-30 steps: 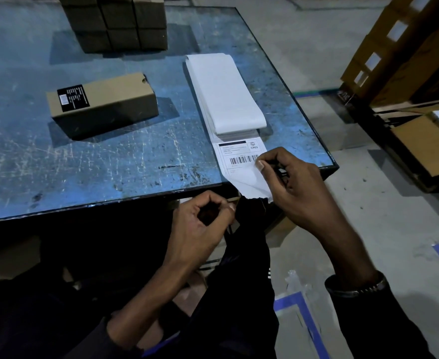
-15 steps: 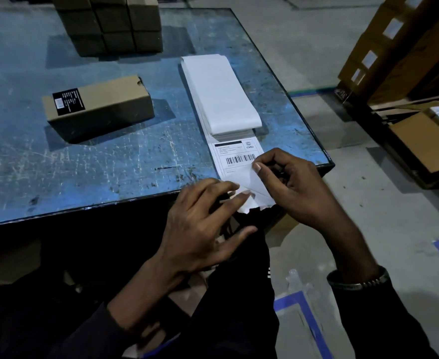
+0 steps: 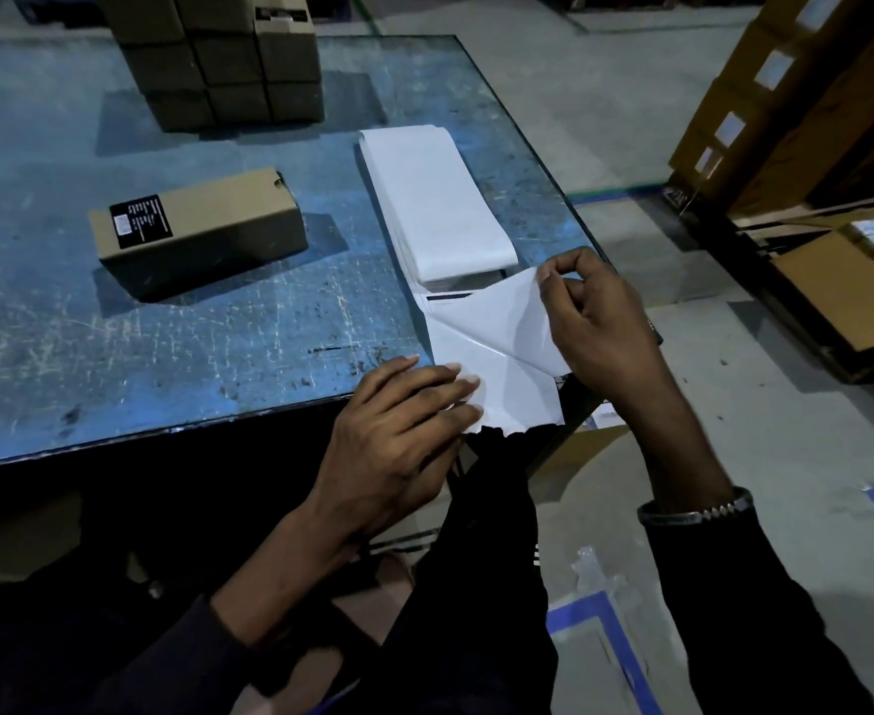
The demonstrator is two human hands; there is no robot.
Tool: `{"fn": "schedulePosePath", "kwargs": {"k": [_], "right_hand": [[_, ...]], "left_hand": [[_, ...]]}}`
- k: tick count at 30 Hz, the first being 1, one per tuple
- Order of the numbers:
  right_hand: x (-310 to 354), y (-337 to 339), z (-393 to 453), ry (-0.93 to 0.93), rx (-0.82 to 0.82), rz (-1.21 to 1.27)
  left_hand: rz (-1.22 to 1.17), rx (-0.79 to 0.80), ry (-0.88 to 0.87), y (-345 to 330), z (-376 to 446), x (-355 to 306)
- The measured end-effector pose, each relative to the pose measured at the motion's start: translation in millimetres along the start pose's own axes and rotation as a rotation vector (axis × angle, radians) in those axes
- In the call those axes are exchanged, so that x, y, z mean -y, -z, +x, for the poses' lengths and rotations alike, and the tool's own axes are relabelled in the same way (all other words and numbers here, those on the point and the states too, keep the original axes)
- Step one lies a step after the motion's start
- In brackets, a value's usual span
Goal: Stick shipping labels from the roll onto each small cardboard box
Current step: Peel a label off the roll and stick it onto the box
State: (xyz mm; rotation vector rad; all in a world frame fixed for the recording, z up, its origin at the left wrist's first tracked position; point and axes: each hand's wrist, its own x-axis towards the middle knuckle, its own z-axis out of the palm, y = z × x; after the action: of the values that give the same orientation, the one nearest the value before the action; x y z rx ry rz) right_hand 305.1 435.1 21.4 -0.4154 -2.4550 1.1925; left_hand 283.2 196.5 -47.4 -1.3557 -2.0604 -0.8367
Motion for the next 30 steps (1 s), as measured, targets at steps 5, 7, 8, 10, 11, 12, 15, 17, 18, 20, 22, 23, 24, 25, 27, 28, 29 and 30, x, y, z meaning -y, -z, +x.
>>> {"fn": "schedulePosePath", "kwargs": {"k": [5, 7, 8, 10, 11, 12, 15, 17, 18, 20, 22, 23, 24, 25, 27, 28, 29, 30], "right_hand": [[-1.1, -4.0, 32.0, 0.001, -0.051, 0.001], [-4.1, -4.9, 48.2, -0.004, -0.057, 0.025], [-4.7, -5.0, 55.3, -0.016, -0.058, 0.035], [-5.5, -4.0, 68.0, -0.031, -0.063, 0.039], [-5.3, -2.6, 73.2, -0.032, -0.063, 0.035], [-4.9, -0.5, 77.7, -0.027, -0.056, 0.033], [-3.9, 6.2, 86.7, 0.002, -0.003, 0.051], [-2.1, 9.2, 89.0, 0.031, 0.046, 0.066], [-0.4, 10.5, 89.4, 0.045, 0.066, 0.072], [3.6, 11.6, 90.1, 0.071, 0.096, 0.087], [7.1, 12.9, 91.3, 0.097, 0.118, 0.080], [8.1, 13.4, 92.3, 0.108, 0.124, 0.068], [8.3, 14.4, 93.0, 0.109, 0.130, 0.059], [8.2, 15.4, 93.7, 0.105, 0.132, 0.062], [6.6, 18.5, 95.0, 0.098, 0.132, 0.080], [5.8, 20.5, 95.4, 0.100, 0.130, 0.087], [5.4, 22.0, 95.7, 0.108, 0.126, 0.090], [5.3, 23.5, 96.2, 0.117, 0.122, 0.091]], "left_hand": [[-0.022, -0.010, -0.004, 0.4, 2.5, 0.6], [-0.018, -0.011, -0.011, -0.5, 2.4, 1.1], [-0.013, -0.010, -0.022, -1.3, 2.3, 1.5], [-0.001, -0.010, -0.043, -3.4, 2.0, 1.3], [0.004, -0.016, -0.043, -4.0, 2.3, 0.1], [0.008, -0.024, -0.034, -4.1, 2.7, -1.5], [-0.015, -0.036, 0.031, 1.3, 10.1, -8.3], [-0.035, -0.080, 0.047, 4.7, 22.9, -11.4], [-0.028, -0.099, 0.050, 4.8, 31.7, -11.5], [0.014, -0.091, 0.063, 1.8, 51.1, -8.9], [0.072, -0.018, 0.099, -4.8, 66.6, -3.3], [0.097, 0.029, 0.112, -8.4, 71.1, -0.1], [0.122, 0.078, 0.117, -11.6, 72.4, 2.8], [0.153, 0.120, 0.109, -14.0, 71.9, 5.2], [0.214, 0.165, 0.066, -17.0, 68.1, 6.5], [0.239, 0.173, 0.049, -17.9, 65.8, 6.3], [0.260, 0.178, 0.040, -18.9, 63.1, 6.1], [0.276, 0.180, 0.035, -20.2, 60.9, 6.3]]}}
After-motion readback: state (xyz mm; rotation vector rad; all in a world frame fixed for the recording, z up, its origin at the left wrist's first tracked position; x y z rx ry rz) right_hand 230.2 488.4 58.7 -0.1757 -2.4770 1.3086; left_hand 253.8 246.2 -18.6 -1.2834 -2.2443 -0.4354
